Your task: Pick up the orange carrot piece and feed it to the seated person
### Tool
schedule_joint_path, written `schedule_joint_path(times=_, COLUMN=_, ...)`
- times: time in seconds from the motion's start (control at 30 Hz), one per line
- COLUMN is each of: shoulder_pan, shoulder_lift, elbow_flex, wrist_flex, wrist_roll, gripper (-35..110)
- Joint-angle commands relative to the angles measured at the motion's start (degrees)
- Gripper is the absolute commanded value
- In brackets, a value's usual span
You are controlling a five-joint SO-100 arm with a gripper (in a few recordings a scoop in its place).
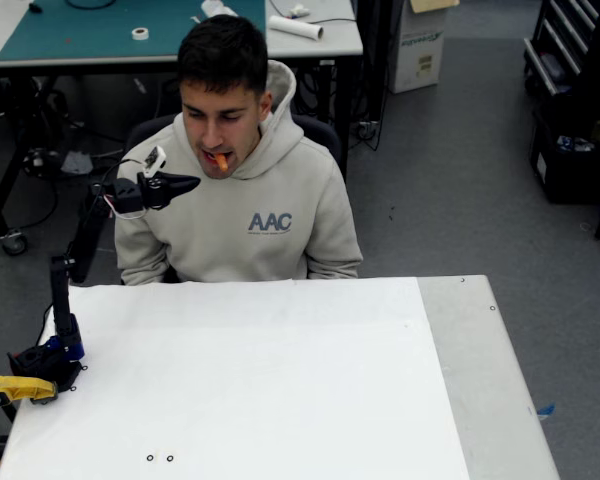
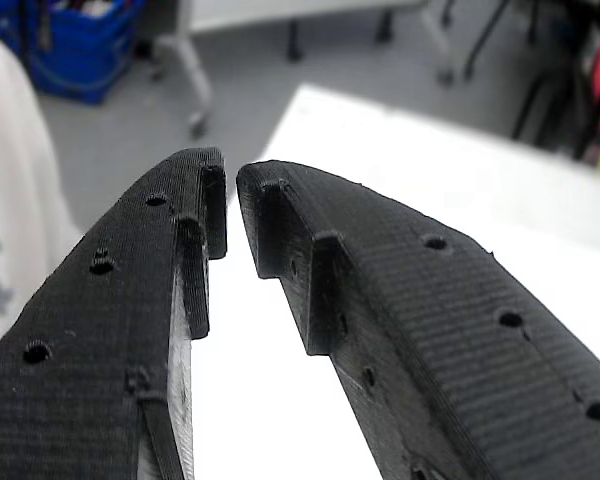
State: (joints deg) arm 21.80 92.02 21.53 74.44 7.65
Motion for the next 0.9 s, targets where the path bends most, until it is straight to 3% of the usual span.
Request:
schedule_joint_path(times=0.0, shoulder_pan=0.3, shoulder_lift=14.2, elbow_flex=8.1, wrist_flex=1.8, wrist_roll=7.7, gripper=-2)
schedule_joint_path(times=0.23, shoulder_pan=-0.5, shoulder_lift=33.3, elbow_flex=25.4, wrist_flex=7.1, wrist_roll=15.6, gripper=-2)
schedule_joint_path(times=0.57, shoulder_pan=-0.5, shoulder_lift=60.8, elbow_flex=58.2, wrist_flex=16.0, wrist_roll=15.8, gripper=-2)
schedule_joint_path(times=0.87, shoulder_pan=-0.6, shoulder_lift=83.1, elbow_flex=85.6, wrist_flex=16.2, wrist_roll=15.7, gripper=-2)
